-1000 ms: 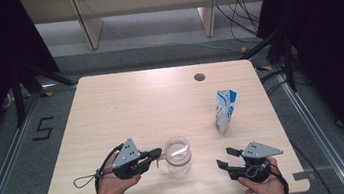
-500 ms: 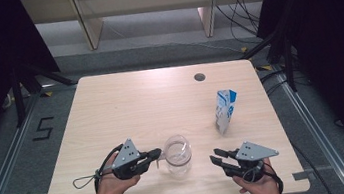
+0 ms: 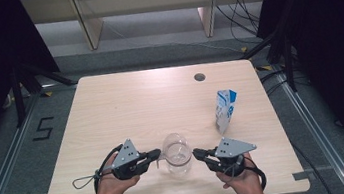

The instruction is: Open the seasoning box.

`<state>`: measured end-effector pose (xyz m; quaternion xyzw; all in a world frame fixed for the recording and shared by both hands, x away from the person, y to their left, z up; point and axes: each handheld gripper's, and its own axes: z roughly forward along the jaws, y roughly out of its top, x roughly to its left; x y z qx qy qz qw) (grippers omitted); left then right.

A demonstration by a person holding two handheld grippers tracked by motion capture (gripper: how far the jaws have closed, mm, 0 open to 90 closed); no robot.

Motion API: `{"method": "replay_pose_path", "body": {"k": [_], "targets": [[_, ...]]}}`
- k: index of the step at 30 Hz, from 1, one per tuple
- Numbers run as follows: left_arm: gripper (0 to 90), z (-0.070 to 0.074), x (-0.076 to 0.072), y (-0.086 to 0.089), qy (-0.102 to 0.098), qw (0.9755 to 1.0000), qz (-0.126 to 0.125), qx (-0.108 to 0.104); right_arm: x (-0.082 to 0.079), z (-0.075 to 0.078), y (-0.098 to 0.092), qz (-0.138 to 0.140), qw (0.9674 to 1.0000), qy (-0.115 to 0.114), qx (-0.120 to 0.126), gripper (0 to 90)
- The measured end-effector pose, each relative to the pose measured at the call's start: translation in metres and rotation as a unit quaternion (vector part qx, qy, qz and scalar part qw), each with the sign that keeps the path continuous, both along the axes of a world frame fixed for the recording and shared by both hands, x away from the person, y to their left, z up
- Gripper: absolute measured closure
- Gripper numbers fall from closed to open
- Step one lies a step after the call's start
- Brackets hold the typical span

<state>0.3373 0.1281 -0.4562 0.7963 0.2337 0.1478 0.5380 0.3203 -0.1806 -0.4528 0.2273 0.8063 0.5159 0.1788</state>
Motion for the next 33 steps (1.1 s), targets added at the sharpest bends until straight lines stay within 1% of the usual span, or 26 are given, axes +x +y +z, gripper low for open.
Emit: {"method": "replay_pose_path", "body": {"k": [1, 2, 4, 6, 7, 8, 9, 10, 11, 13, 14, 15, 16, 17, 18, 19, 20, 21, 22, 23, 26, 27, 29, 30, 31, 33], "targets": [[88.0, 0.000, 0.000, 0.000, 0.000, 1.0000, 0.000, 0.000, 0.000, 0.000, 0.000, 0.000, 1.0000, 0.000, 0.000, 85.7], [88.0, 0.000, 0.000, 0.000, 0.000, 1.0000, 0.000, 0.000, 0.001, 0.001, 0.004, -0.002, 1.0000, 0.009, -0.001, 85.8], [87.9, 0.000, 0.000, 0.000, 0.000, 1.0000, 0.001, 0.000, 0.001, 0.000, 0.007, 0.001, 0.9999, 0.012, -0.001, 85.8], [87.3, 0.000, 0.000, 0.000, -0.001, 1.0000, 0.002, 0.000, 0.004, 0.001, 0.010, 0.004, 1.0000, 0.004, -0.002, 85.8], [86.3, 0.000, 0.000, 0.001, 0.000, 1.0000, 0.003, -0.002, 0.004, 0.002, 0.012, 0.009, 0.9999, 0.006, -0.003, 85.8], [84.9, 0.000, 0.001, 0.001, 0.000, 0.9999, 0.000, -0.011, 0.005, 0.002, 0.013, 0.006, 1.0000, 0.000, -0.002, 85.8], [83.0, 0.000, 0.002, 0.002, 0.003, 0.9999, -0.001, -0.011, 0.005, 0.004, 0.014, 0.006, 1.0000, 0.002, -0.003, 86.2], [80.1, 0.000, 0.002, 0.003, 0.003, 1.0000, -0.003, -0.008, 0.004, 0.005, 0.015, 0.003, 1.0000, 0.000, 0.000, 86.2], [76.6, 0.000, 0.001, 0.004, 0.007, 0.9999, 0.002, -0.011, 0.005, 0.006, 0.016, 0.006, 1.0000, -0.003, 0.002, 86.3], [69.5, -0.002, 0.002, 0.009, 0.011, 0.9996, 0.005, -0.024, 0.005, 0.008, 0.015, 0.007, 1.0000, 0.000, -0.003, 86.4], [64.3, -0.002, 0.001, 0.012, 0.015, 0.9994, 0.011, -0.029, 0.006, 0.008, 0.016, 0.008, 1.0000, 0.000, -0.003, 86.4], [59.1, -0.002, 0.001, 0.015, 0.019, 0.9992, 0.009, -0.033, 0.006, 0.009, 0.016, 0.007, 1.0000, -0.001, -0.002, 86.5], [49.5, -0.002, 0.001, 0.018, 0.023, 0.9991, 0.007, -0.034, 0.006, 0.008, 0.017, 0.005, 1.0000, -0.005, 0.003, 86.6], [49.5, -0.002, -0.001, 0.021, 0.024, 0.9991, 0.012, -0.034, 0.006, 0.009, 0.016, 0.003, 1.0000, -0.006, -0.001, 86.9], [45.8, -0.003, -0.003, 0.024, 0.026, 0.9987, 0.016, -0.039, 0.006, 0.010, 0.017, 0.006, 0.9999, -0.007, -0.003, 87.2], [42.4, -0.003, -0.004, 0.028, 0.029, 0.9986, 0.018, -0.041, 0.006, 0.011, 0.018, 0.004, 0.9999, -0.015, -0.002, 87.4], [39.4, -0.004, -0.005, 0.031, 0.029, 0.9986, 0.023, -0.037, 0.007, 0.013, 0.018, 0.011, 0.9998, -0.018, -0.005, 87.6], [36.7, -0.005, -0.007, 0.034, 0.032, 0.9985, 0.031, -0.033, 0.006, 0.013, 0.020, 0.007, 0.9998, -0.017, 0.000, 87.8], [34.2, -0.007, -0.008, 0.036, 0.036, 0.9982, 0.032, -0.037, 0.006, 0.015, 0.022, 0.011, 0.9997, -0.021, -0.002, 88.1], [32.7, -0.008, -0.010, 0.039, 0.037, 0.9982, 0.035, -0.033, 0.005, 0.017, 0.023, 0.014, 0.9998, -0.017, -0.004, 88.2], [30.0, -0.012, -0.012, 0.045, 0.033, 0.9983, 0.037, -0.031, 0.004, 0.020, 0.028, 0.017, 0.9996, -0.023, -0.003, 88.4], [29.5, -0.012, -0.013, 0.046, 0.036, 0.9983, 0.037, -0.025, 0.004, 0.021, 0.029, 0.022, 0.9995, -0.023, -0.006, 88.4], [29.1, -0.014, -0.014, 0.048, 0.035, 0.9983, 0.044, -0.012, 0.003, 0.022, 0.033, 0.017, 0.9995, -0.028, 0.000, 88.4], [28.8, -0.016, -0.014, 0.048, 0.035, 0.9984, 0.044, -0.011, 0.002, 0.022, 0.034, 0.018, 0.9996, -0.023, 0.000, 88.4], [28.5, -0.017, -0.014, 0.049, 0.036, 0.9983, 0.045, -0.008, 0.003, 0.023, 0.035, 0.023, 0.9993, -0.030, -0.007, 88.4], [28.3, -0.019, -0.013, 0.049, 0.039, 0.9982, 0.043, -0.011, 0.003, 0.023, 0.038, 0.025, 0.9993, -0.029, -0.004, 88.4]]}}
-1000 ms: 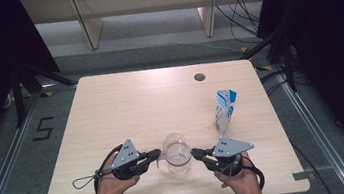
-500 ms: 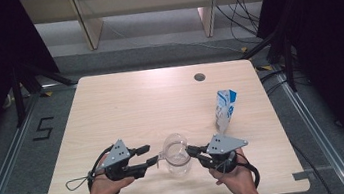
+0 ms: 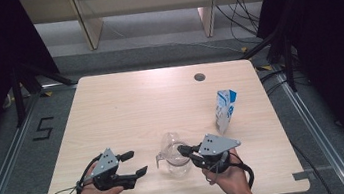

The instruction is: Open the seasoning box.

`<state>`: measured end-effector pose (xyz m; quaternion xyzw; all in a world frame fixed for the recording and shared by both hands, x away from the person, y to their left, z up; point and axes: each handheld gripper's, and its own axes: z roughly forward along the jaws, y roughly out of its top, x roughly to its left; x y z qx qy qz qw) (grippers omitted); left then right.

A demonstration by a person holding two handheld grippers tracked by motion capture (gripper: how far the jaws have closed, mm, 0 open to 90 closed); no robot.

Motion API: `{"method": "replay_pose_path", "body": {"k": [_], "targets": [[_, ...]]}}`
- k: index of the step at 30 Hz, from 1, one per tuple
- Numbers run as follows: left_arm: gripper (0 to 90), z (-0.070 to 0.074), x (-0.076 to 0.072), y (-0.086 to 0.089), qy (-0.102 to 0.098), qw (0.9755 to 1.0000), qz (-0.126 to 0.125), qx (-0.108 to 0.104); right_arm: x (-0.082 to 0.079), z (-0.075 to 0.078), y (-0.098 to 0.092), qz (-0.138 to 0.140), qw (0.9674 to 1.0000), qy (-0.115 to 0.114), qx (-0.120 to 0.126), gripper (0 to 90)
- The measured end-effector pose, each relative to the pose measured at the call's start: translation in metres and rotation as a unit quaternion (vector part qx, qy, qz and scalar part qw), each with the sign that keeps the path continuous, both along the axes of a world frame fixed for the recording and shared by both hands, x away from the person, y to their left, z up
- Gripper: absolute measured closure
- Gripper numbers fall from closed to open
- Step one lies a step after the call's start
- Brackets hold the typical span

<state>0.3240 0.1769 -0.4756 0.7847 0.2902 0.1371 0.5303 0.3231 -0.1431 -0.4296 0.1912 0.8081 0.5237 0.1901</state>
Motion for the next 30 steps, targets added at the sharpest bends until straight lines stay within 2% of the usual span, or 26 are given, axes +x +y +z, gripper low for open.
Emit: {"method": "replay_pose_path", "body": {"k": [1, 7, 8, 12, 14, 15, 20, 26, 27, 28, 30], "targets": [[28.2, 0.000, 0.000, 0.000, 0.000, 1.0000, 0.002, 0.008, 0.000, 0.000, 0.001, -0.002, 1.0000, -0.001, 0.002, 88.4], [27.5, -0.007, 0.001, -0.002, 0.003, 0.9999, -0.006, 0.008, -0.003, -0.001, 0.010, 0.012, 0.9999, 0.001, 0.002, 87.9], [27.5, -0.008, 0.000, -0.002, 0.004, 0.9999, -0.004, 0.015, -0.003, -0.001, 0.010, 0.012, 0.9999, 0.001, 0.002, 87.9], [27.5, -0.009, 0.001, -0.002, 0.002, 0.9999, -0.005, 0.010, -0.005, -0.001, 0.015, 0.019, 0.9998, 0.001, 0.001, 87.2], [27.4, -0.009, 0.001, -0.002, 0.003, 0.9999, -0.003, 0.012, -0.007, -0.001, 0.019, 0.023, 0.9997, 0.002, -0.003, 87.1], [27.4, -0.010, 0.002, -0.002, 0.001, 0.9999, -0.010, 0.010, -0.007, -0.001, 0.019, 0.029, 0.9995, 0.004, -0.006, 87.0], [27.3, -0.011, 0.001, -0.003, 0.004, 0.9999, -0.007, 0.015, -0.009, -0.002, 0.022, 0.030, 0.9995, 0.003, -0.003, 86.8], [26.8, -0.012, 0.001, -0.003, 0.002, 0.9999, -0.011, 0.009, -0.010, -0.002, 0.021, 0.033, 0.9995, 0.004, -0.002, 85.7], [26.7, -0.012, 0.001, -0.003, 0.006, 0.9999, -0.011, 0.007, -0.009, -0.002, 0.021, 0.034, 0.9994, 0.005, 0.002, 85.4], [26.7, -0.012, 0.002, -0.003, 0.002, 0.9999, -0.013, 0.009, -0.009, -0.001, 0.021, 0.035, 0.9993, 0.010, 0.007, 85.3], [26.6, -0.012, 0.002, -0.003, 0.003, 0.9999, -0.012, 0.009, -0.008, 0.001, 0.018, 0.032, 0.9995, 0.005, 0.005, 84.6]]}}
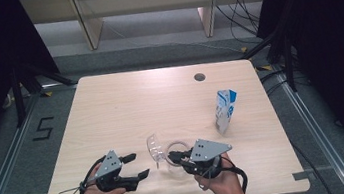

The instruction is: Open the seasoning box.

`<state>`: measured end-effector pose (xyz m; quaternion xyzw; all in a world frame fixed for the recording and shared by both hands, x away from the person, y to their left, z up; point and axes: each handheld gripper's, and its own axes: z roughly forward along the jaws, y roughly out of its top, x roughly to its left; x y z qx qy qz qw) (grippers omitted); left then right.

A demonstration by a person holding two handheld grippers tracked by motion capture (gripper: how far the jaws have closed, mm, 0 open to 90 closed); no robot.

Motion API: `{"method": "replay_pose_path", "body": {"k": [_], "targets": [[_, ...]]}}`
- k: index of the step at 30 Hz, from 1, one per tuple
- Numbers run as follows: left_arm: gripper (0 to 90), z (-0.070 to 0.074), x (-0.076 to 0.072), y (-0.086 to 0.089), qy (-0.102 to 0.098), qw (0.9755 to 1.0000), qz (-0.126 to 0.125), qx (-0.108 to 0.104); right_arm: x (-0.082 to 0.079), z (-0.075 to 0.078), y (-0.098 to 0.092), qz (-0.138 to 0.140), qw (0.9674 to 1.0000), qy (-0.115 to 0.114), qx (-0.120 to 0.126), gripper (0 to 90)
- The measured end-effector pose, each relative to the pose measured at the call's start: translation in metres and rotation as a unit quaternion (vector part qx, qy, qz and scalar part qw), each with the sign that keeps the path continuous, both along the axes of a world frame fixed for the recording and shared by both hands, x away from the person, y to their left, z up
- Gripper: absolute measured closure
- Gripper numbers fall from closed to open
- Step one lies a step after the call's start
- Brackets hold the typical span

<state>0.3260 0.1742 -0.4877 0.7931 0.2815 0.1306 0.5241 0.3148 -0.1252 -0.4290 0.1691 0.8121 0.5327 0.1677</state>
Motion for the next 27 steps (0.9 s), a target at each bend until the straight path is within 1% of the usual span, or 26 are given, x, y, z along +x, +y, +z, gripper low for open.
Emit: {"method": "replay_pose_path", "body": {"k": [1, 3, 4, 8, 9, 10, 11, 12, 13, 15, 16, 17, 18, 19, 20, 21, 22, 23, 24, 25, 26, 27], "targets": [[26.6, 0.000, 0.000, 0.000, 0.000, 1.0000, 0.000, 0.000, 0.000, 0.000, 0.000, 0.000, 1.0000, 0.000, 0.000, 84.6], [26.4, -0.001, 0.000, 0.000, -0.001, 1.0000, 0.000, -0.002, 0.002, 0.001, -0.005, -0.007, 0.9999, -0.009, -0.001, 82.8], [26.3, -0.001, 0.000, 0.000, -0.002, 1.0000, 0.000, -0.002, 0.003, 0.002, -0.010, -0.014, 0.9999, 0.000, 0.001, 81.3], [25.6, -0.001, 0.000, 0.000, -0.005, 1.0000, -0.005, -0.001, 0.008, 0.001, -0.030, -0.051, 0.9987, 0.001, 0.007, 75.0], [25.4, -0.001, 0.000, 0.000, -0.004, 1.0000, -0.004, 0.000, 0.009, 0.001, -0.036, -0.055, 0.9984, 0.006, 0.006, 73.2], [25.3, -0.001, -0.001, -0.001, -0.001, 1.0000, 0.000, 0.003, 0.009, 0.001, -0.040, -0.066, 0.9978, 0.005, 0.009, 70.2], [24.8, -0.001, -0.001, -0.001, -0.001, 1.0000, -0.001, 0.003, 0.010, 0.000, -0.050, -0.090, 0.9958, 0.008, 0.011, 62.1], [24.8, -0.001, -0.001, -0.001, -0.001, 1.0000, -0.001, 0.003, 0.010, 0.000, -0.050, -0.090, 0.9958, 0.008, 0.011, 62.1], [24.6, -0.001, -0.001, -0.001, -0.002, 1.0000, -0.002, 0.003, 0.010, 0.000, -0.055, -0.106, 0.9942, 0.009, 0.012, 60.4], [24.5, -0.001, -0.001, -0.001, -0.002, 1.0000, -0.005, 0.000, 0.011, -0.003, -0.063, -0.120, 0.9924, 0.018, 0.020, 55.8], [24.6, -0.001, -0.001, -0.001, -0.002, 1.0000, -0.004, 0.000, 0.010, -0.003, -0.068, -0.140, 0.9901, 0.001, 0.009, 54.5], [24.4, -0.001, -0.001, -0.001, -0.002, 1.0000, -0.005, 0.000, 0.010, -0.006, -0.077, -0.162, 0.9867, -0.002, 0.012, 52.9], [24.4, -0.001, -0.001, -0.001, -0.002, 1.0000, -0.005, 0.000, 0.010, -0.006, -0.077, -0.162, 0.9867, -0.002, 0.012, 52.9], [24.4, -0.001, -0.001, -0.001, -0.002, 1.0000, -0.005, 0.000, 0.010, -0.008, -0.081, -0.181, 0.9833, -0.009, 0.015, 51.0], [24.4, -0.002, -0.001, -0.001, -0.002, 1.0000, -0.005, 0.001, 0.009, -0.011, -0.087, -0.203, 0.9790, 0.006, 0.020, 47.9], [24.4, -0.002, -0.001, -0.001, -0.002, 1.0000, -0.005, 0.001, 0.009, -0.011, -0.087, -0.203, 0.9790, 0.006, 0.020, 47.9], [24.4, -0.002, -0.001, -0.002, -0.002, 1.0000, -0.005, 0.001, 0.009, -0.012, -0.091, -0.212, 0.9771, 0.001, 0.021, 46.9], [24.4, -0.001, -0.001, -0.001, -0.002, 1.0000, -0.003, 0.004, 0.009, -0.014, -0.094, -0.218, 0.9755, 0.005, 0.029, 45.7], [24.4, -0.001, -0.002, -0.002, -0.002, 1.0000, -0.003, 0.004, 0.009, -0.014, -0.097, -0.232, 0.9724, -0.003, 0.026, 44.5], [24.4, -0.001, -0.002, -0.002, 0.000, 1.0000, -0.001, 0.003, 0.009, -0.014, -0.100, -0.242, 0.9699, -0.006, 0.024, 43.0], [24.4, -0.002, -0.003, -0.002, 0.005, 1.0000, 0.002, 0.000, 0.010, -0.015, -0.102, -0.254, 0.9665, -0.005, 0.035, 41.4], [24.4, -0.001, -0.002, -0.002, -0.001, 1.0000, -0.003, 0.004, 0.011, -0.016, -0.104, -0.260, 0.9646, -0.006, 0.040, 40.2]]}}
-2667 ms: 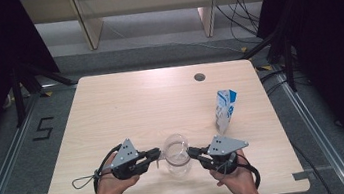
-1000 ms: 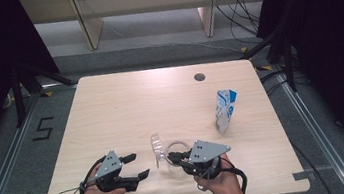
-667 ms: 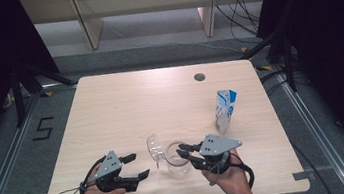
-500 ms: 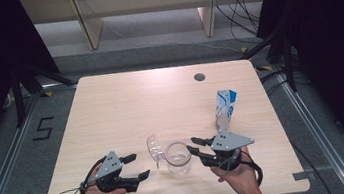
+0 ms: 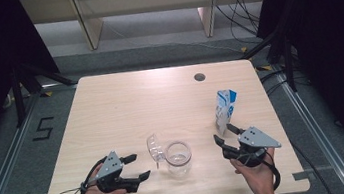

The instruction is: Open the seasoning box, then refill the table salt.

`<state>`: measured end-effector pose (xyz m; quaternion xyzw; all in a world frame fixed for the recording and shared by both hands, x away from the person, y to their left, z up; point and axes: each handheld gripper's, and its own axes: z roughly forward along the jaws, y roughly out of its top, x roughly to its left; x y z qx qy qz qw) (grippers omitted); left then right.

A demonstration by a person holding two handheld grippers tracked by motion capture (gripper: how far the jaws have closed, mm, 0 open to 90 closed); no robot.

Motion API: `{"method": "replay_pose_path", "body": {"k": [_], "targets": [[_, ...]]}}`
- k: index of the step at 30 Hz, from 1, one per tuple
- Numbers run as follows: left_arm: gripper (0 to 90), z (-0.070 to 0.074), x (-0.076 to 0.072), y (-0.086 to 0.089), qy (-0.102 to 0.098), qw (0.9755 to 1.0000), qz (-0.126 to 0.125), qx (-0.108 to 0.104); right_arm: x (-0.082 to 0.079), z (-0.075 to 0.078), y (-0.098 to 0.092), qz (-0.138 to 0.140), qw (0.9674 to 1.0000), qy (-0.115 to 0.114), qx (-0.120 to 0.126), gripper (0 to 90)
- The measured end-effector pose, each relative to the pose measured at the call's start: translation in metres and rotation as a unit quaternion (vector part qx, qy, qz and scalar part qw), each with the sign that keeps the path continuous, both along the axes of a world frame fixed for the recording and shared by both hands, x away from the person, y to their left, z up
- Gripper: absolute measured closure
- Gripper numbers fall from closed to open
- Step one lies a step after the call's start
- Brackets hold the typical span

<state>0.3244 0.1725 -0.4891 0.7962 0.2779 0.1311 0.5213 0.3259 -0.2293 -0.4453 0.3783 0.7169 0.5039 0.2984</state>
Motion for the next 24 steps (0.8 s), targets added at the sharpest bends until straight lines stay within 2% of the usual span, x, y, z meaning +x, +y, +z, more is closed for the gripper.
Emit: {"method": "replay_pose_path", "body": {"k": [1, 2, 3, 8, 11, 13, 14, 17, 18, 19, 20, 22, 23, 24], "targets": [[24.4, -0.001, -0.001, -0.001, 0.011, 0.9999, 0.007, -0.007, -0.001, 0.000, -0.003, -0.018, 0.9998, -0.005, -0.005, 39.9], [24.4, 0.000, 0.000, 0.000, 0.004, 1.0000, 0.001, -0.002, 0.000, -0.001, -0.005, -0.023, 0.9997, -0.003, -0.010, 39.6], [24.4, -0.001, 0.001, 0.000, -0.001, 1.0000, -0.005, -0.002, 0.002, -0.002, -0.006, -0.022, 0.9997, -0.009, -0.004, 38.4], [24.3, -0.001, 0.000, -0.001, 0.002, 1.0000, -0.003, -0.004, 0.006, -0.009, -0.012, -0.045, 0.9989, 0.009, 0.000, 33.1], [24.2, -0.001, 0.000, -0.001, 0.002, 1.0000, -0.003, -0.004, 0.009, -0.011, -0.016, -0.063, 0.9979, 0.011, 0.003, 30.7], [24.2, -0.001, 0.000, -0.001, 0.002, 1.0000, -0.002, -0.004, 0.011, -0.012, -0.019, -0.071, 0.9975, 0.002, 0.003, 29.2], [24.2, -0.001, 0.000, -0.001, 0.001, 1.0000, -0.004, -0.004, 0.012, -0.013, -0.021, -0.077, 0.9969, 0.010, 0.004, 28.6], [24.2, -0.001, 0.000, -0.001, 0.004, 1.0000, -0.001, -0.005, 0.014, -0.015, -0.022, -0.081, 0.9966, 0.012, 0.008, 28.8], [24.1, -0.001, 0.000, -0.001, 0.004, 1.0000, -0.002, -0.005, 0.013, -0.015, -0.021, -0.092, 0.9955, 0.023, 0.011, 28.8], [24.1, -0.001, 0.000, -0.001, 0.004, 1.0000, -0.002, -0.005, 0.016, -0.017, -0.024, -0.080, 0.9967, 0.012, 0.007, 28.7], [24.1, -0.001, 0.000, -0.001, 0.004, 1.0000, -0.002, -0.005, 0.017, -0.017, -0.024, -0.090, 0.9958, 0.009, 0.008, 28.7], [23.9, -0.001, 0.000, -0.001, 0.004, 1.0000, -0.002, -0.005, 0.020, -0.018, -0.025, -0.091, 0.9957, 0.012, 0.011, 27.4], [23.9, -0.001, 0.000, -0.001, 0.003, 1.0000, -0.002, -0.005, 0.021, -0.020, -0.025, -0.097, 0.9952, 0.007, 0.009, 26.3], [23.9, -0.001, 0.000, -0.001, 0.004, 1.0000, 0.000, -0.004, 0.023, -0.020, -0.025, -0.105, 0.9943, 0.011, 0.014, 23.5]]}}
